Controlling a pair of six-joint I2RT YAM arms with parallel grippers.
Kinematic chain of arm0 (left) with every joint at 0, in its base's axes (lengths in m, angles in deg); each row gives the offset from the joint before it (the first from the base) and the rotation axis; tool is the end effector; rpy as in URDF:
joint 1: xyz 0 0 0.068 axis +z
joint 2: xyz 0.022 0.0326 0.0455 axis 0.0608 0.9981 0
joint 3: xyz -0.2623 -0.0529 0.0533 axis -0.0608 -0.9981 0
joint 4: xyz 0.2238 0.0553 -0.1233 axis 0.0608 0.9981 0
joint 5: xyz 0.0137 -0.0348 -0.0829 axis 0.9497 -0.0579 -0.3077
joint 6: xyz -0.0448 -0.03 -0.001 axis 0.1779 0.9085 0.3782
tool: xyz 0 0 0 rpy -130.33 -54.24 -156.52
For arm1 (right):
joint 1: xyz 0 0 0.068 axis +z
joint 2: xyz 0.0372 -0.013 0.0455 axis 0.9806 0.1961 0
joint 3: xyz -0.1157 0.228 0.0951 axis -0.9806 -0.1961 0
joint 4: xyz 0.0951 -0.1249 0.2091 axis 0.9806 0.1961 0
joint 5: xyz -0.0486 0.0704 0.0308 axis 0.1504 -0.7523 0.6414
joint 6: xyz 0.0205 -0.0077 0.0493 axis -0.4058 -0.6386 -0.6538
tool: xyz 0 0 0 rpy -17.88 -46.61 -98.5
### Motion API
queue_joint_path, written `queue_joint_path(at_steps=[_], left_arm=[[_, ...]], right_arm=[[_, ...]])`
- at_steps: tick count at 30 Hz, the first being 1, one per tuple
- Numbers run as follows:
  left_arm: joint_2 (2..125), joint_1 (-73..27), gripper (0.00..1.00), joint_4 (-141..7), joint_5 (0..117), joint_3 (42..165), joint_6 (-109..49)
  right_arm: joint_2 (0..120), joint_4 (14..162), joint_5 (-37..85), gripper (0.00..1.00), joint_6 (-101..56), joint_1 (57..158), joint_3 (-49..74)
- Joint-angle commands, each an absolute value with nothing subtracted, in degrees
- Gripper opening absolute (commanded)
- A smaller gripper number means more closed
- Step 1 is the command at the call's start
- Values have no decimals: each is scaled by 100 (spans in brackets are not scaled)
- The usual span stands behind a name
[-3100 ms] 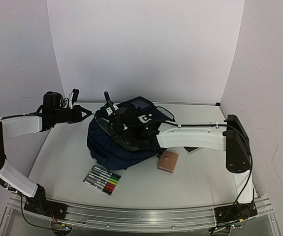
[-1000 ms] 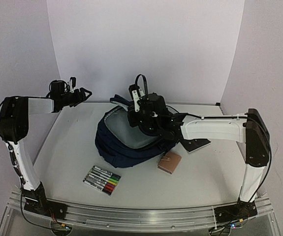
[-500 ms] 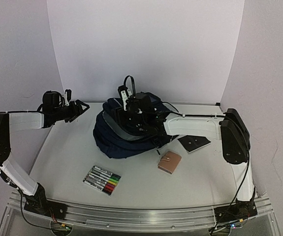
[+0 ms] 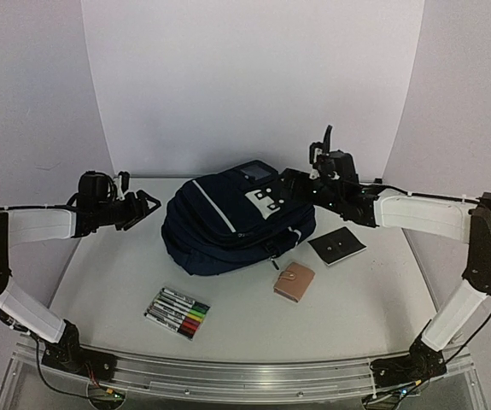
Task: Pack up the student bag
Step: Adjust the stationery at the center of the board.
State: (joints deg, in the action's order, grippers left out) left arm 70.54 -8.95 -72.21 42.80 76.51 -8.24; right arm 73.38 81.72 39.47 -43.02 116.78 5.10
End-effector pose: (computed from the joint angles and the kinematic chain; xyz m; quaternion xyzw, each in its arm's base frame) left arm 0.2980 -0.0804 0.2225 -0.0536 0.8510 -0.3560 0.3825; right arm 0.3099 0.2367 0.2854 -0.0384 0.8177 0.2605 0.5119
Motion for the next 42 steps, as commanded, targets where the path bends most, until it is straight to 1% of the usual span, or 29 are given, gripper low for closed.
queue_joint_path(at_steps=[1, 5, 11, 15, 23, 27, 31, 35, 42], left_arm=[[6772, -985, 74, -7283, 4449, 7589, -728], [6628, -1031, 74, -7259, 4545, 7515, -728], [6508, -1046, 74, -7255, 4623, 7384, -736], [6533, -1053, 74, -7230, 4595, 7382, -771], [6442, -1052, 74, -7166, 4656, 7362, -816], [6411, -1053, 74, -7132, 4695, 7335, -832], [6433, -1051, 74, -7123, 4686, 7361, -860], [6469, -1050, 74, -7096, 4672, 7406, -881], [6361, -1050, 74, -7037, 4733, 7360, -889]], right_arm=[[7114, 8469, 3283, 97, -5857, 11015, -397], [6846, 8476, 3087, 93, -6658, 10444, -1149], [6498, 8463, 3392, 91, -7404, 10148, -1923], [6693, 8460, 3324, 86, -7590, 10057, -1979], [6852, 8494, 3612, 76, -8056, 10046, -2210], [6734, 8523, 3810, 75, -8282, 10046, -2456], [6828, 8510, 3805, 73, -8198, 10046, -2437], [7113, 8466, 3725, 67, -8057, 10050, -2237], [7479, 8212, 3651, 54, -8068, 10047, -2170]])
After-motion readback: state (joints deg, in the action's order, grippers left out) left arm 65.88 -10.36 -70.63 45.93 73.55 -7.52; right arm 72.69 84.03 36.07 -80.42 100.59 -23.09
